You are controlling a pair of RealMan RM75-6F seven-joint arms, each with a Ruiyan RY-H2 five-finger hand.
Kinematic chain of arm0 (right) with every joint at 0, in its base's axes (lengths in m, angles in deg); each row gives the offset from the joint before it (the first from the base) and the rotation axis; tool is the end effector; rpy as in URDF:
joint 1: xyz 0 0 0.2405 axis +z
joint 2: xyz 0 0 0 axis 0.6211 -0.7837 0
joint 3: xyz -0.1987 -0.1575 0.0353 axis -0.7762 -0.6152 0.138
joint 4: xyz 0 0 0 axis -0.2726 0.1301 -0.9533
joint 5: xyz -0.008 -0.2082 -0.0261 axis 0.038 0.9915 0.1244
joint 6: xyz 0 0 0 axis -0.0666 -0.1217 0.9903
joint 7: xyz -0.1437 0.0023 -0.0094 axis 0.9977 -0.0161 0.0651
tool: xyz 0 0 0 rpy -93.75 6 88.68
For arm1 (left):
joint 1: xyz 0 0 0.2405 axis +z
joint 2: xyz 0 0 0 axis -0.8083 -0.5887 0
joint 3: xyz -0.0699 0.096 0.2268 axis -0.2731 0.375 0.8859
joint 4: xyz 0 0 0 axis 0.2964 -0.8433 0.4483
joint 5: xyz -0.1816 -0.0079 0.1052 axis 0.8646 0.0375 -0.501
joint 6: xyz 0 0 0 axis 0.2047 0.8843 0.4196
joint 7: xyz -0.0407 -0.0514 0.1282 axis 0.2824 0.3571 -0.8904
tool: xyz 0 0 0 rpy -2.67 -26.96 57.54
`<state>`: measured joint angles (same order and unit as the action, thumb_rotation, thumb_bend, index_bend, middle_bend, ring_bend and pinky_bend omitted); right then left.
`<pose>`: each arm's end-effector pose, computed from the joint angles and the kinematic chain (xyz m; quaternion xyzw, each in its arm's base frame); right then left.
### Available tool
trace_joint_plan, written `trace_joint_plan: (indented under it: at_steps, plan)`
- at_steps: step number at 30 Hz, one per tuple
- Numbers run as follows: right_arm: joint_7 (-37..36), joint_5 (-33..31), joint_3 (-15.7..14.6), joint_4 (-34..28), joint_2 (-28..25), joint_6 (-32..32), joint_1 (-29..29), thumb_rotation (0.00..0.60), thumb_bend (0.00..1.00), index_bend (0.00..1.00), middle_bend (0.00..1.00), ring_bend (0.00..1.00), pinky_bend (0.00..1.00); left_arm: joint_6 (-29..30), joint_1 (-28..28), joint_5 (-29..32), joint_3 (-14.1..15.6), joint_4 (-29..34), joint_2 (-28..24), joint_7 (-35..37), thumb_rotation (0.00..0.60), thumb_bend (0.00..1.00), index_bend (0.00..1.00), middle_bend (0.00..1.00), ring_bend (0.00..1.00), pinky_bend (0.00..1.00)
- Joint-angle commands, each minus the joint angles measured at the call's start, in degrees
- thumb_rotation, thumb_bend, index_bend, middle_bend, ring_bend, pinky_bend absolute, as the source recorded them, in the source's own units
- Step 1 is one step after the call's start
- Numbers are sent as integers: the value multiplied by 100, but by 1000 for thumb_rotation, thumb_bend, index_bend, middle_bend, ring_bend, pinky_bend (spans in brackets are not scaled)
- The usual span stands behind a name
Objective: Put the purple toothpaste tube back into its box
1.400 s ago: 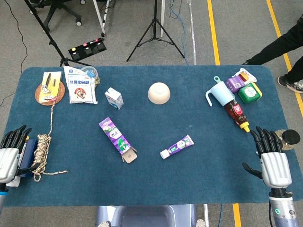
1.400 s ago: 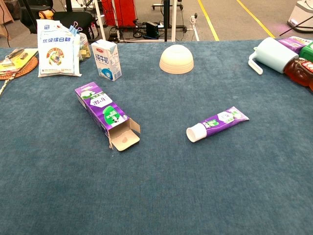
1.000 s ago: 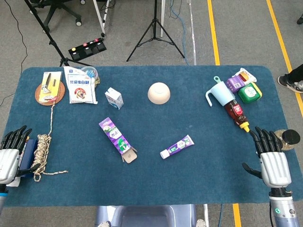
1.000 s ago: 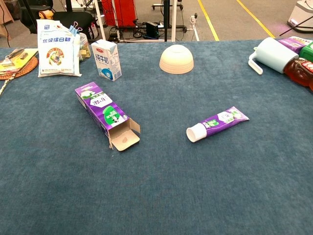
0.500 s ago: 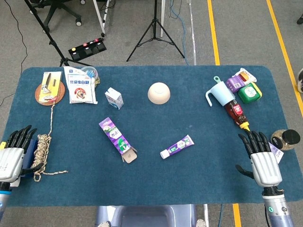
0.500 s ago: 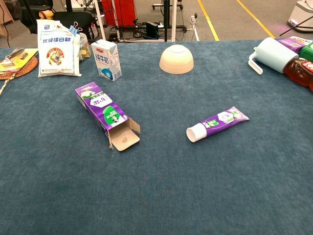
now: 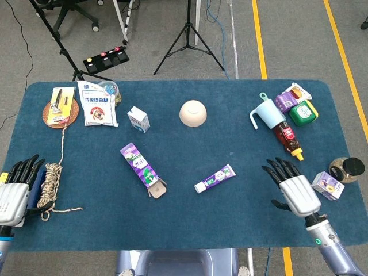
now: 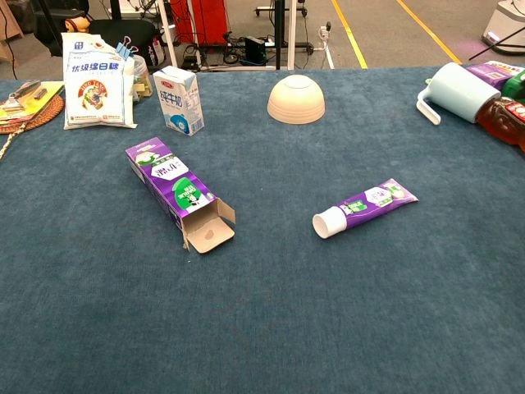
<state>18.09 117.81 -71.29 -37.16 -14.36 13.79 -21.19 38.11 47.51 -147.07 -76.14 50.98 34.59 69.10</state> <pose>-0.2571 -0.2368 0.1089 0.7418 -0.2768 0.3916 0.4688 -0.2864 0.1800 0.1497 -0.6140 -0.4013 -0.3899 0.5567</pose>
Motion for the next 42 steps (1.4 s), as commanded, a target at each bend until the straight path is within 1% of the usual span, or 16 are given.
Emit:
trace_joint_plan:
  at_steps: [1,7,8,10,15,17,20,29,35,42]
  plan:
    - [-120,257,29,158,7,481,480,600,96,155,129,91,168,-18,1,49,-11,1,21,-43,600,83,0,0,0,6]
    - [-108,264,87,390,316,1187,1060,600,106,184,152,122,192,-14,4,140,-49,28,66,-195,600,83,0,0,0,6]
    - [-42,269,112,469,410,1275,1158,600,106,191,166,142,199,-31,-7,170,-64,30,78,-227,600,83,0,0,0,6]
    - [164,288,203,741,760,1624,1508,600,106,201,184,170,205,-141,-66,334,-127,19,141,-367,600,83,0,0,0,6]
    - [157,255,190,972,1051,1860,1773,600,107,223,194,177,217,-248,-120,501,-181,31,194,-509,600,82,0,0,0,6]
    - [209,227,200,1135,1266,2046,1961,600,107,227,195,178,222,-306,-151,606,-216,28,225,-582,600,83,0,0,0,6]
    - [236,178,192,1295,1478,2136,2108,600,109,235,199,181,230,-336,-168,704,-246,32,258,-662,600,83,0,0,0,6]
    - [465,-108,186,1512,1683,2377,2370,600,131,246,205,183,237,-375,-194,793,-258,38,289,-744,600,83,0,0,0,5]
    - [590,-353,192,1611,1685,2629,2508,600,186,257,215,194,256,-395,-204,819,-256,42,289,-749,600,83,0,0,0,6]
    - [758,-598,170,1645,1666,2911,2640,600,216,274,232,214,286,-405,-213,842,-257,45,294,-765,600,83,0,0,0,6]
